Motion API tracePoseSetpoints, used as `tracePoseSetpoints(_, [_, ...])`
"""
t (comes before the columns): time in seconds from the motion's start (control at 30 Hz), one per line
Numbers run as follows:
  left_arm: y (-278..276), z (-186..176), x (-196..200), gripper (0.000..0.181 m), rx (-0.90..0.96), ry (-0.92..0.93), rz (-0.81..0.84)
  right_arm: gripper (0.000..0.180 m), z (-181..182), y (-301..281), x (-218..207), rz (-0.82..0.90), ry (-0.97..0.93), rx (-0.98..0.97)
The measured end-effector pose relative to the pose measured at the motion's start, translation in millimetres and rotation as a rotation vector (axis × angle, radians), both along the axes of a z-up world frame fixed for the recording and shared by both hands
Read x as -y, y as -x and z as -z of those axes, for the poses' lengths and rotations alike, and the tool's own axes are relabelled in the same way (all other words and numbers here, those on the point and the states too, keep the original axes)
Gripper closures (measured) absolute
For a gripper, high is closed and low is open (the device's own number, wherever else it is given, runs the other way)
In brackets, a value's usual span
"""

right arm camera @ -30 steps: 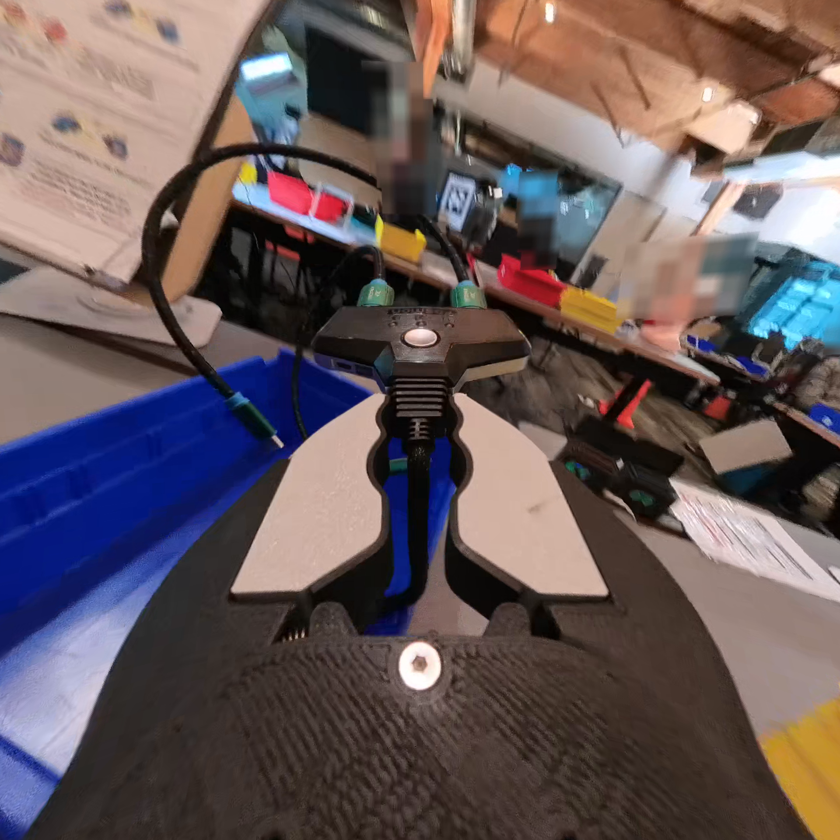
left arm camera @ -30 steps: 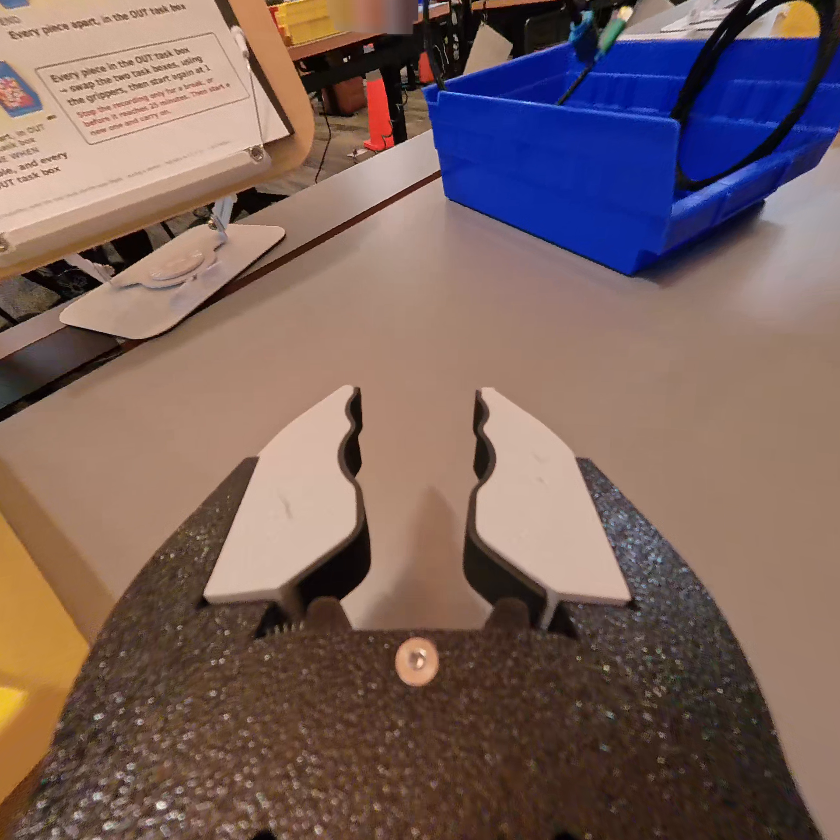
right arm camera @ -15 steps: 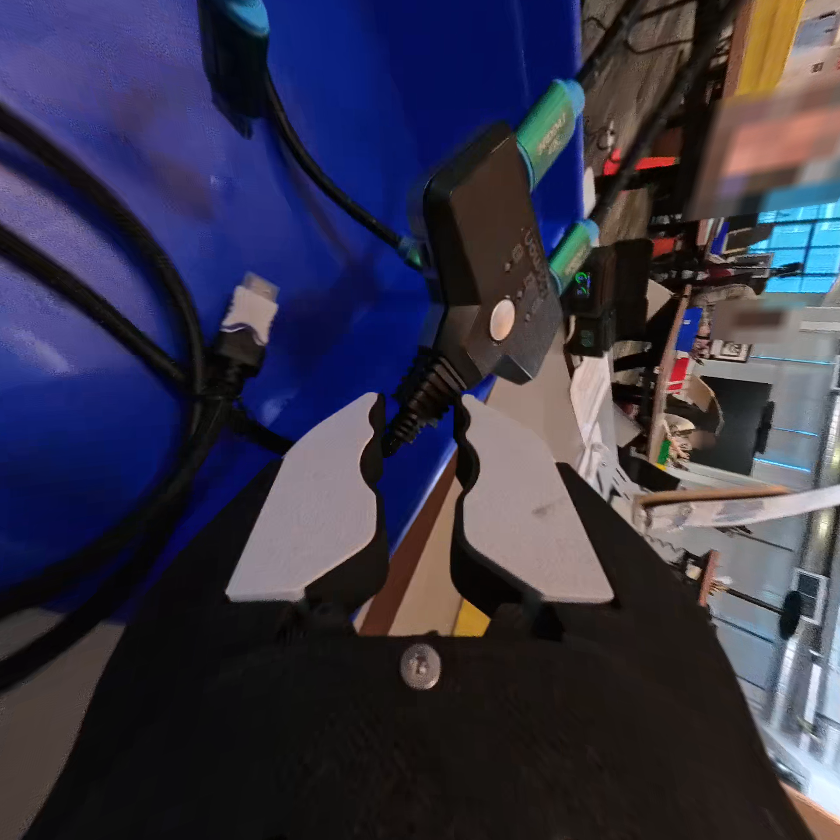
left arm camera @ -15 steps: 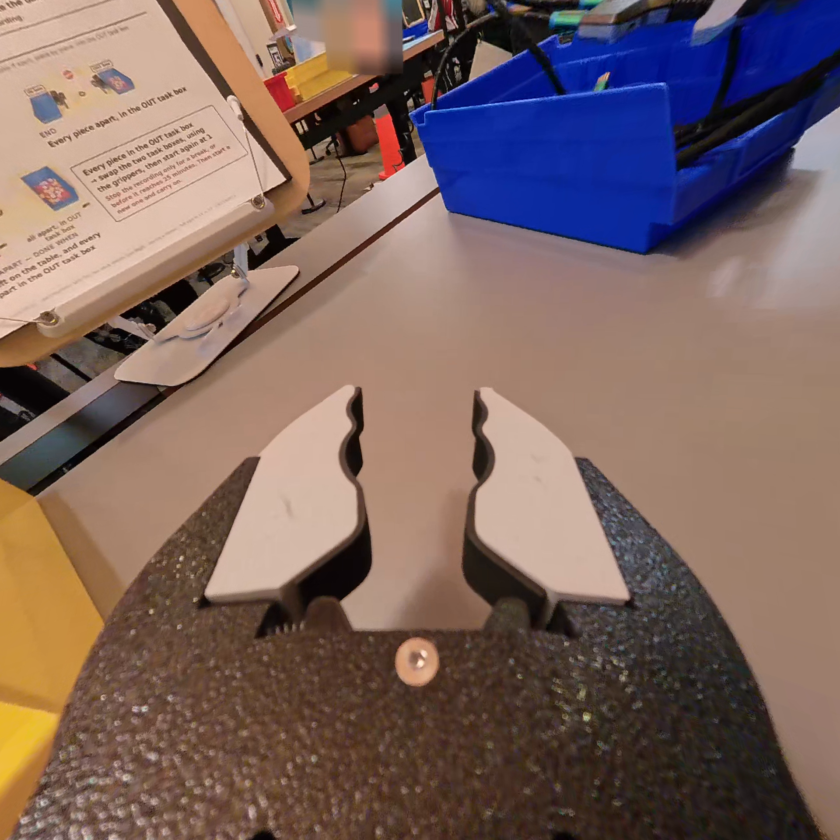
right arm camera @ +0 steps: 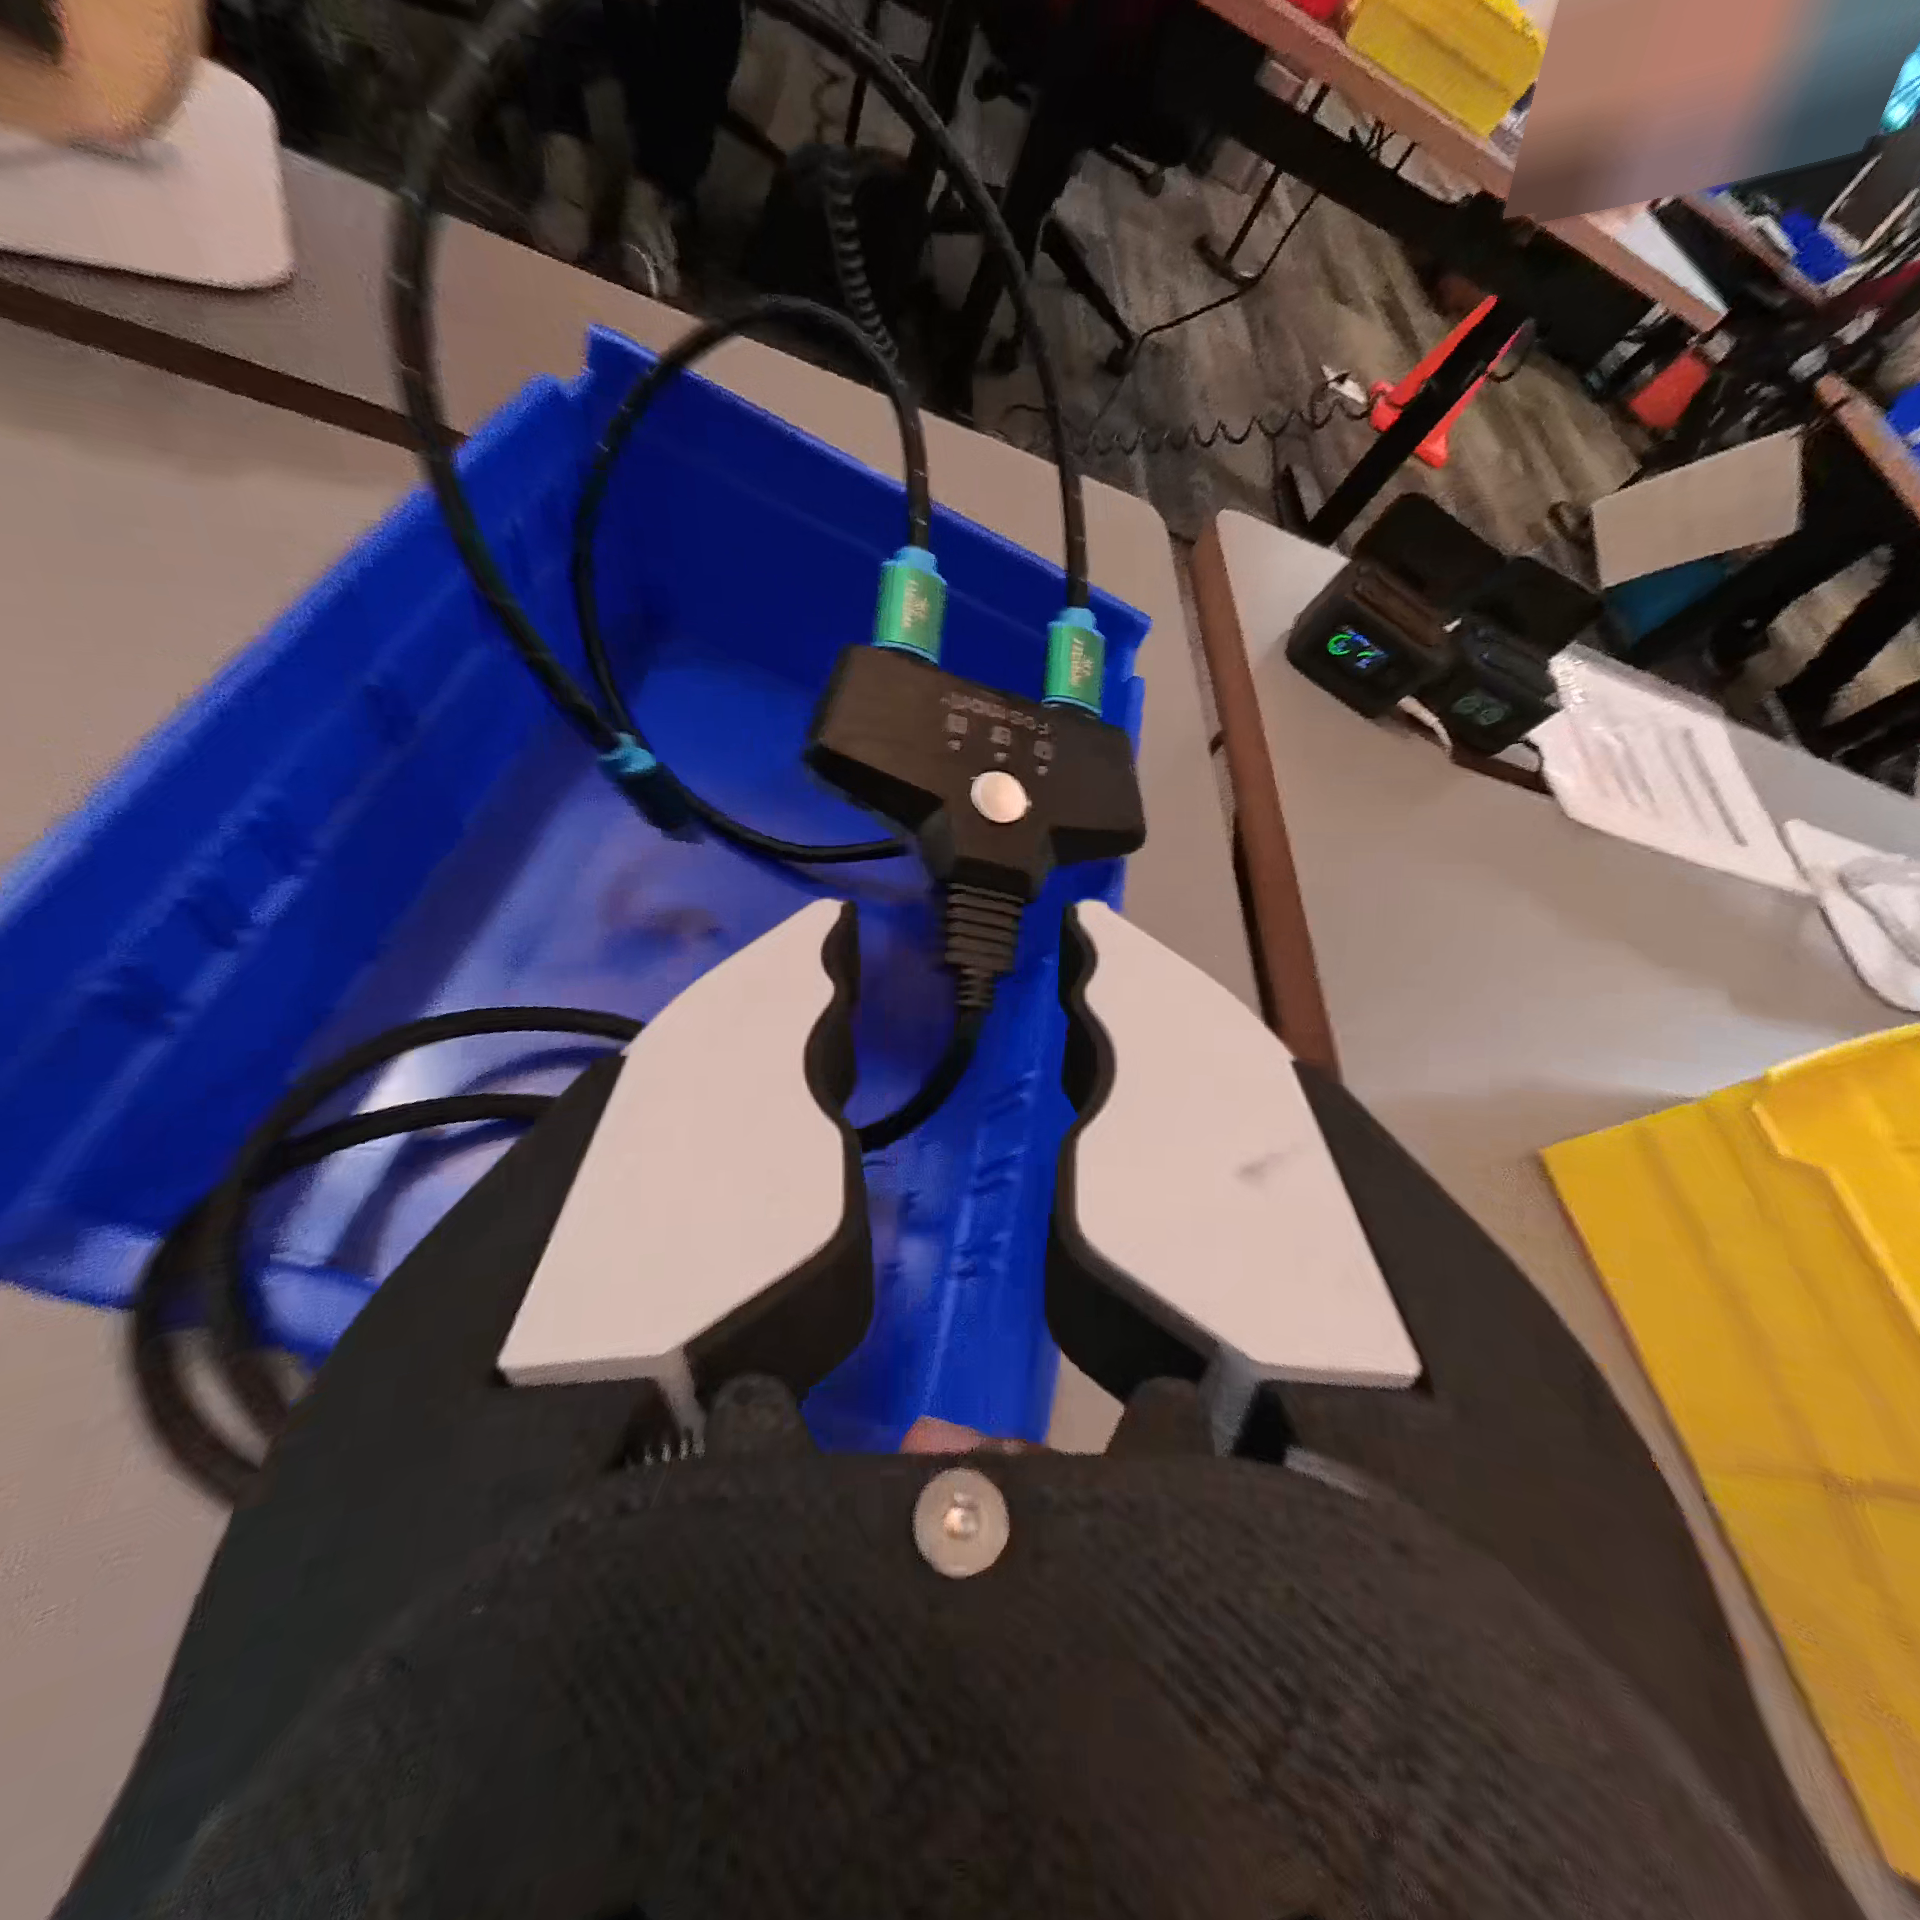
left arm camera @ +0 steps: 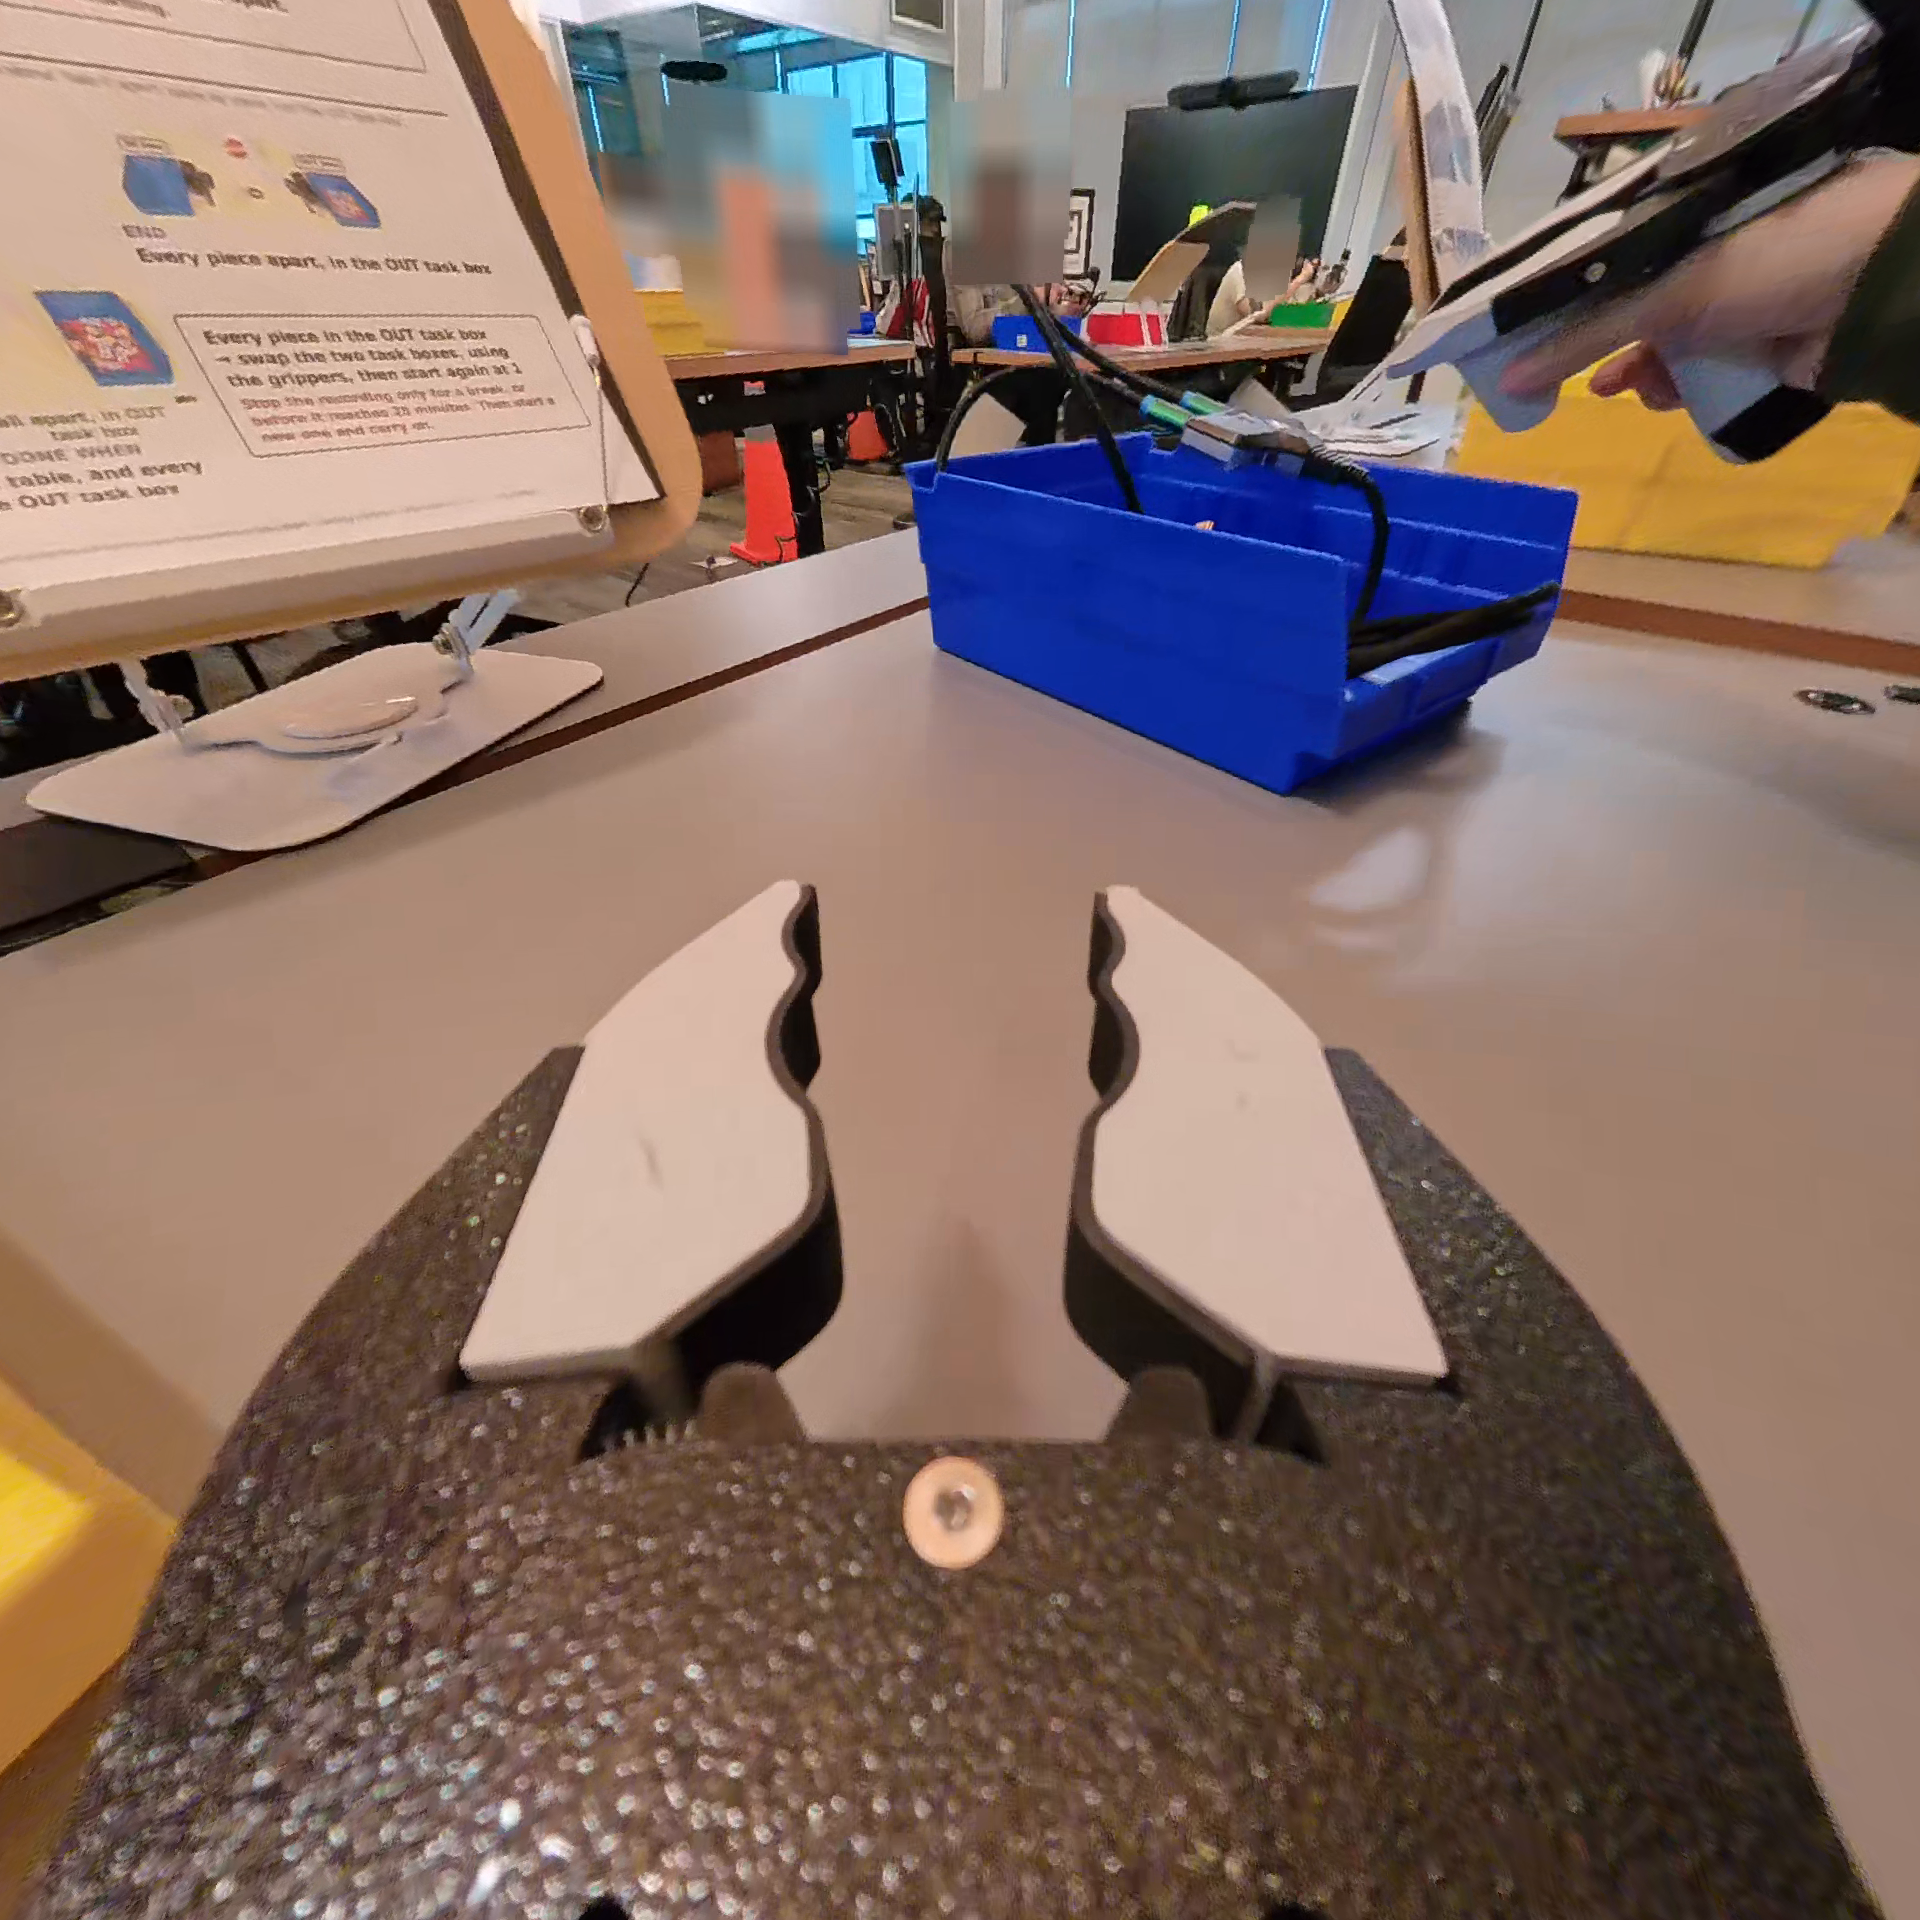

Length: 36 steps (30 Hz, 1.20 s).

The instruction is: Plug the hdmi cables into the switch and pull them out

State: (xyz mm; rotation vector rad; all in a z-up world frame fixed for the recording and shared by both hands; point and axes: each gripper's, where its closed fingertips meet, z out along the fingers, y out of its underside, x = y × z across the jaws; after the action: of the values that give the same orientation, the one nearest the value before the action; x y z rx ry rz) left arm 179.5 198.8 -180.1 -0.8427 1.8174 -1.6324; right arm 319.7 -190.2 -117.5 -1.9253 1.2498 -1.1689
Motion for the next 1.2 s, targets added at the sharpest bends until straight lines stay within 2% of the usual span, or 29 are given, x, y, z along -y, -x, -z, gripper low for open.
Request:
tracePoseSetpoints(0.13, [0,2,0,0.132,-0.012,-0.017,0.001,0.143,-9,27,-22,-0.003,0.052,-0.008])
tracePoseSetpoints(0.23, [2,13,5,0.129,-0.068,-0.052,0.008,0.143,5,39,-26,-0.001,0.101,-0.058])
tracePoseSetpoints(0.4, [5,0,-3,0.134,0.029,-0.019,-0.059,0.142,27,59,-45,-0.03,-0.04,-0.04])
tracePoseSetpoints(0.57, [1,4,4,0.135,-0.003,-0.022,-0.079,0.142,40,93,-53,-0.106,-0.058,0.015])
tracePoseSetpoints(0.77, [-4,13,22,0.134,-0.009,-0.172,-0.135,0.123,38,112,-45,-0.201,-0.209,0.078])
tracePoseSetpoints(0.87, [-2,5,19,0.132,-0.043,-0.199,-0.189,0.109,37,115,-62,-0.326,-0.225,0.113])
tracePoseSetpoints(0.93, [0,-2,-3,0.13,-0.071,-0.292,-0.226,0.103,34,118,-77,-0.41,-0.256,0.138])
tracePoseSetpoints(1.0, [-5,-23,-46,0.13,-0.109,-0.374,-0.298,0.101,29,119,-92,-0.487,-0.303,0.171])
tracePoseSetpoints(1.07, [-16,-48,-100,0.13,-0.157,-0.485,-0.378,0.101,25,116,-101,-0.529,-0.329,0.203])
tracePoseSetpoints(1.2, [-56,-76,-218,0.127,-0.291,-0.879,-0.472,0.104,27,108,-109,-0.552,-0.35,0.235])
